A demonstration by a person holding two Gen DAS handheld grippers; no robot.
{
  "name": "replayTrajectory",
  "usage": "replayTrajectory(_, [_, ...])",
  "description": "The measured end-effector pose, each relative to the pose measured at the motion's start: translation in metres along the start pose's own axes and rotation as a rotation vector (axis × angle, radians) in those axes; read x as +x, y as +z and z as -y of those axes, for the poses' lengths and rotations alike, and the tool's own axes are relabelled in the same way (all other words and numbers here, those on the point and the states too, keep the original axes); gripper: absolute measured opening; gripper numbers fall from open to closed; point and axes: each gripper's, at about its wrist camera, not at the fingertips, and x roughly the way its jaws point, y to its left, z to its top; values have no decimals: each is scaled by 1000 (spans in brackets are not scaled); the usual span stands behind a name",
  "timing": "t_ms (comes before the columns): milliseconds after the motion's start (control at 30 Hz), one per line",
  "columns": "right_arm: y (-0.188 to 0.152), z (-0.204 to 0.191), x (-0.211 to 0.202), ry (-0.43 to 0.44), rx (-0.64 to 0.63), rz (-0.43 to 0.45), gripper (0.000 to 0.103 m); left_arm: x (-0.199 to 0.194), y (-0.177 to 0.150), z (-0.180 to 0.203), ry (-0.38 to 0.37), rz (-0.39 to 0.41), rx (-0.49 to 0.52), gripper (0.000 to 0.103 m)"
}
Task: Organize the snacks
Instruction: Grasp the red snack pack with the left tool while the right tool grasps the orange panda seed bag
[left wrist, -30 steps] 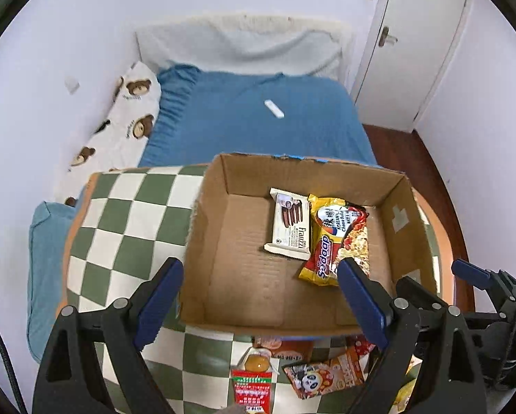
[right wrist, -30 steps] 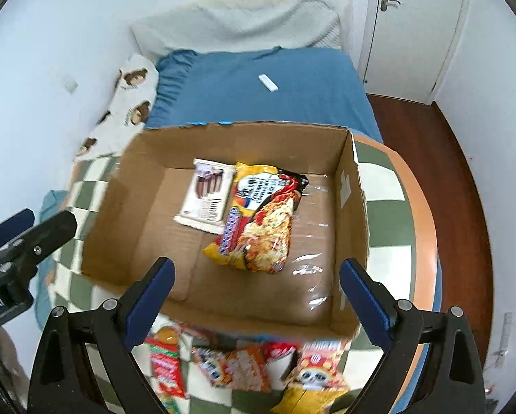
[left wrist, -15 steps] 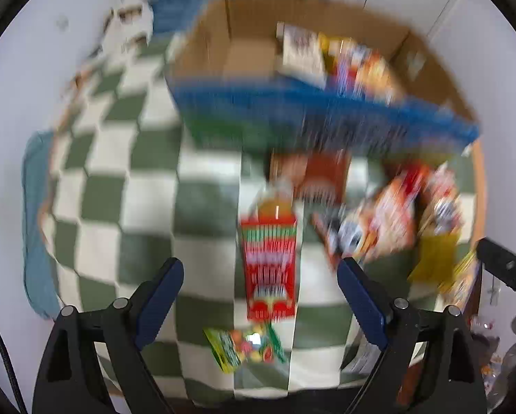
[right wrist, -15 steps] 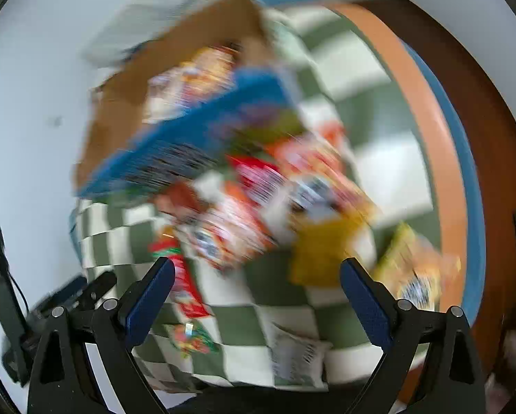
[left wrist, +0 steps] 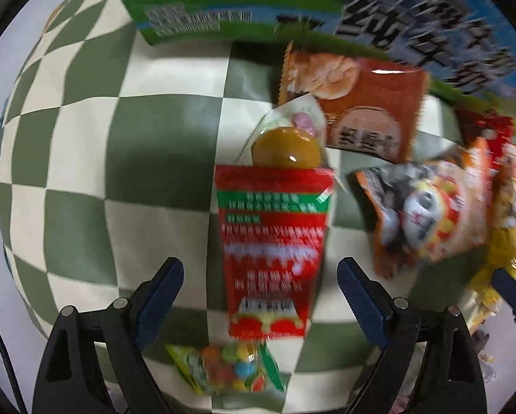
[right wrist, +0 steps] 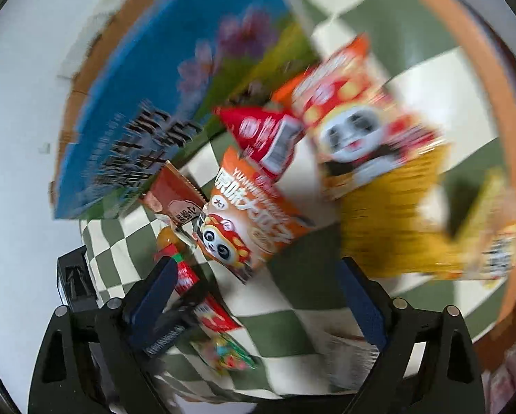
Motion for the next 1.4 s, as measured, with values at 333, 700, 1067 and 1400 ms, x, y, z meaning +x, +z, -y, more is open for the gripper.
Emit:
replayTrajectory(333, [17,-47,57,-219,0,71,90,13,-7,-18,-2,-16,-13,91])
replayTrajectory(700, [-38,-89,57,-426,-637,34,88,28,-22,-13,-42,-75,25,90])
replayTrajectory(1067, [-40,-40,41,-234,-300,9,90,8,-15,-14,10,56,95,57])
replayTrajectory(1400, [-80,-78,91,-317,-404,14,90,16,5,-41,-76,-43,49,65])
